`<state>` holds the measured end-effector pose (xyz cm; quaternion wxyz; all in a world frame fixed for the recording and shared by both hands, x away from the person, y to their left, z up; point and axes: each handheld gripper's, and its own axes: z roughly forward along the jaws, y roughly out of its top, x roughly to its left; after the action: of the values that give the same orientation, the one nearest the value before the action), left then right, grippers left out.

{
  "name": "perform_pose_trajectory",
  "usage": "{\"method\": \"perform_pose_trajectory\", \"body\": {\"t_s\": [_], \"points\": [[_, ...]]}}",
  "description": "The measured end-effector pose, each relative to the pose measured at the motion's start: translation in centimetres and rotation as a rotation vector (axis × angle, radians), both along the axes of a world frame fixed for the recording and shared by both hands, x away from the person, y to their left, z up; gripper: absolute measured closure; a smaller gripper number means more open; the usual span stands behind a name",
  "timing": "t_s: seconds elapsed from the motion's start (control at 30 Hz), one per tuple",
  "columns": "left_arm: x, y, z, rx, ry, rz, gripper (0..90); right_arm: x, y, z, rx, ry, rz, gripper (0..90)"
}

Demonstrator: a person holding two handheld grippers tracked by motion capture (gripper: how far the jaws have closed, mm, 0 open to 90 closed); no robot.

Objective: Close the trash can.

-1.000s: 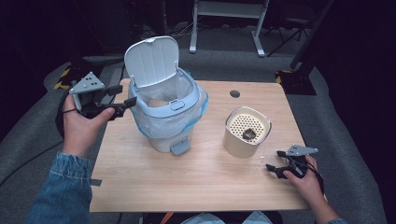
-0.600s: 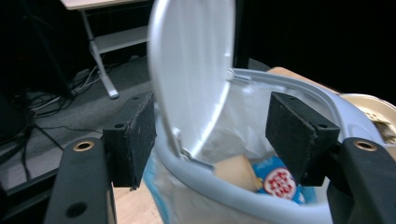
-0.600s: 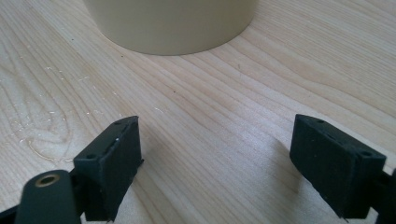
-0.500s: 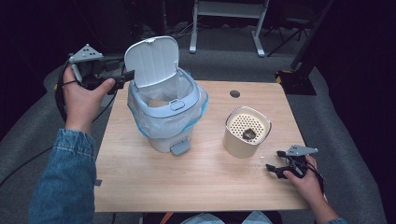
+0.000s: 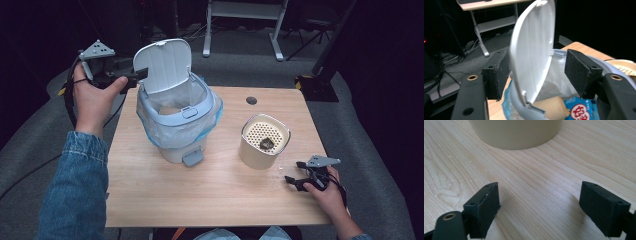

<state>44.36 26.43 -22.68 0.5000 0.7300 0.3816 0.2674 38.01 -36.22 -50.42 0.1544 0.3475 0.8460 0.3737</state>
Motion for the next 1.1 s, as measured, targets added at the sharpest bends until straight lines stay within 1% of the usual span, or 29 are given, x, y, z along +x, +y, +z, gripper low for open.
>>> {"method": "perform_pose_trajectory", "body": {"t_s": [0.07, 0.13, 0.17, 0.23, 0.3, 0.33, 0.43, 0.53, 0.57, 0.67, 0.73, 0.8, 0.83, 0.93, 0.97, 1.03, 1.1], "points": [[0.4, 0.0, -0.1, -0.013, 0.011, -0.011, 36.2, 0.0, 0.0, 0.0, -0.001, 0.000, 0.000, 16.7], [0.6, -0.3, -0.2, -0.023, 0.010, -0.034, 36.4, 0.0, 0.0, 0.0, -0.001, 0.000, 0.000, 16.7], [0.5, -0.5, -0.2, -0.018, 0.008, -0.033, 36.5, 0.0, 0.0, 0.0, -0.001, -0.001, 0.000, 16.7], [0.3, -0.8, -0.1, 0.010, 0.005, -0.035, 35.5, 0.0, 0.0, 0.0, -0.001, -0.001, 0.000, 16.7], [-0.1, -0.9, 0.0, 0.008, 0.006, -0.047, 37.3, 0.0, 0.0, 0.0, -0.001, 0.000, 0.000, 16.7], [-0.4, -1.0, 0.0, -0.003, 0.010, -0.066, 38.8, 0.0, 0.0, 0.0, -0.001, -0.001, 0.000, 16.7], [-1.3, -1.3, -0.2, -0.018, 0.032, -0.112, 45.6, 0.0, 0.0, 0.0, -0.001, 0.000, 0.000, 16.7], [-2.2, -2.1, -0.6, -0.025, 0.038, -0.186, 46.9, 0.0, 0.0, 0.0, -0.001, -0.001, 0.000, 16.7], [-2.4, -2.4, -0.7, -0.022, 0.042, -0.201, 46.8, 0.0, 0.0, 0.0, 0.000, 0.000, 0.000, 16.7], [-2.9, -3.6, -1.4, 0.004, 0.060, -0.254, 46.8, 0.0, 0.0, 0.0, -0.001, 0.000, 0.000, 16.7], [-3.0, -4.2, -1.8, -0.004, 0.076, -0.276, 47.0, 0.0, 0.0, 0.0, -0.001, 0.000, 0.000, 16.7], [-3.0, -4.7, -2.1, 0.001, 0.100, -0.296, 47.8, 0.0, 0.0, 0.0, 0.000, 0.000, 0.000, 16.7], [-2.9, -4.9, -2.3, 0.002, 0.105, -0.307, 48.7, 0.0, 0.0, 0.0, 0.000, 0.000, 0.000, 16.7], [-2.7, -5.4, -2.7, -0.003, 0.125, -0.321, 49.7, 0.0, 0.0, 0.0, 0.000, 0.000, 0.000, 16.7], [-2.6, -5.5, -2.8, -0.006, 0.127, -0.324, 51.0, 0.0, 0.0, 0.0, 0.000, 0.000, 0.000, 16.7], [-2.5, -5.7, -2.9, -0.027, 0.133, -0.332, 53.6, 0.0, 0.0, 0.0, 0.000, 0.000, 0.000, 16.7], [-2.3, -6.0, -3.0, -0.030, 0.139, -0.335, 56.7, 0.0, 0.0, 0.0, 0.000, 0.000, 0.000, 16.7]]}}
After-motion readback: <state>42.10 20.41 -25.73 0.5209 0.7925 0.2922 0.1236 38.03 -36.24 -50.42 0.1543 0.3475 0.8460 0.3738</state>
